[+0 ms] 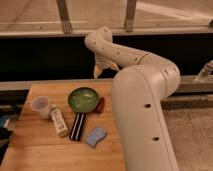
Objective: Place the white sponge in the ceramic bowl
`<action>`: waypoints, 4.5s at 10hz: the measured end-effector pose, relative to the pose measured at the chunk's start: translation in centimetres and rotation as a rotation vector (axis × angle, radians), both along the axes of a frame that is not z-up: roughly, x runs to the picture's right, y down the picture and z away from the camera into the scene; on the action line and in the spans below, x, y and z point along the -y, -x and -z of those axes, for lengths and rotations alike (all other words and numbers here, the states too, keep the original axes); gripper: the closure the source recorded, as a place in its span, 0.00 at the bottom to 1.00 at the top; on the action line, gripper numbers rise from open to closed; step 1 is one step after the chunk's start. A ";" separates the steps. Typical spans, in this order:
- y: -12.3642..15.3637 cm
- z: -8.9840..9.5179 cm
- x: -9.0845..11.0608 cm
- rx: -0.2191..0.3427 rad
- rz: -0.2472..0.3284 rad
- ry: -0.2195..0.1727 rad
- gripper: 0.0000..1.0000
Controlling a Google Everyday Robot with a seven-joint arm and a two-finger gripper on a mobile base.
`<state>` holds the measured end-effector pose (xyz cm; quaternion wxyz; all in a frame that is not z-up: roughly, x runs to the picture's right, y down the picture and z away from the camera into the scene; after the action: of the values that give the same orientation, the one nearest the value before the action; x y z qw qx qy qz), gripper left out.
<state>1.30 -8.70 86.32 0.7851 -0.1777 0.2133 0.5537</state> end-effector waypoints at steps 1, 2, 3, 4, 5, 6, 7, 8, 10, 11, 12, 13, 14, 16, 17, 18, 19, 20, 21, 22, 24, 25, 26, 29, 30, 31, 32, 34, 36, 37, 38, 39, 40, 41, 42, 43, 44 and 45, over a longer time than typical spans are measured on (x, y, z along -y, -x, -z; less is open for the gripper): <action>0.0 0.0 0.0 0.000 0.000 0.000 0.20; 0.0 0.0 0.0 0.000 0.000 0.000 0.20; 0.0 0.0 0.0 0.000 0.000 0.000 0.20; 0.0 0.0 0.0 0.000 0.000 0.000 0.20; 0.0 0.0 0.0 0.000 0.000 0.000 0.20; 0.0 0.0 0.0 0.000 0.000 0.000 0.20; 0.0 0.0 0.0 0.000 0.000 0.000 0.20; 0.0 0.0 0.0 0.000 0.000 0.000 0.20; 0.0 0.0 0.0 0.000 0.000 0.000 0.20; 0.0 0.0 0.0 0.000 0.000 0.000 0.20; 0.0 0.0 0.0 0.000 0.000 0.000 0.20; 0.0 0.0 0.0 0.000 0.000 0.000 0.20; 0.0 0.0 0.0 0.000 0.000 0.000 0.20; 0.0 0.0 0.0 0.000 0.000 0.000 0.20; 0.0 0.0 0.0 0.000 0.000 0.000 0.20; 0.0 0.0 0.0 0.000 0.002 0.000 0.20; -0.1 0.1 -0.2 0.002 0.009 -0.005 0.20; 0.0 0.2 -0.5 0.010 0.022 -0.011 0.20; 0.1 0.8 -1.5 0.030 0.051 -0.016 0.20; 0.2 1.8 -2.7 0.048 0.066 -0.023 0.20; -0.8 3.2 -4.7 0.089 0.056 -0.029 0.20; -2.1 3.7 -5.4 0.103 0.039 -0.032 0.20; -2.6 3.8 -6.0 0.116 0.027 -0.029 0.20; -3.6 3.8 -8.2 0.066 -0.053 -0.010 0.20; -3.6 3.9 -8.9 0.045 -0.070 -0.011 0.20; -3.3 3.9 -10.3 0.021 -0.085 -0.008 0.20; -3.0 4.0 -11.0 0.017 -0.094 -0.001 0.20; -3.6 3.7 -12.7 0.007 -0.101 0.021 0.20; -3.2 4.4 -14.6 0.014 -0.104 0.041 0.20; -3.0 4.7 -15.6 0.023 -0.106 0.047 0.20; -3.0 5.0 -16.6 0.026 -0.107 0.060 0.20; -3.1 5.1 -17.3 0.034 -0.113 0.069 0.20; -3.1 5.2 -18.3 0.040 -0.116 0.077 0.20; -2.6 5.4 -19.3 0.051 -0.123 0.086 0.20; -2.2 5.3 -20.3 0.055 -0.123 0.096 0.20; -1.8 5.2 -21.2 0.052 -0.125 0.101 0.20; -1.6 5.3 -21.9 0.048 -0.124 0.099 0.20; -0.9 5.5 -23.3 0.045 -0.128 0.103 0.20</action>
<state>2.17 14.62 80.81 0.7424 -0.2436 0.2118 0.5870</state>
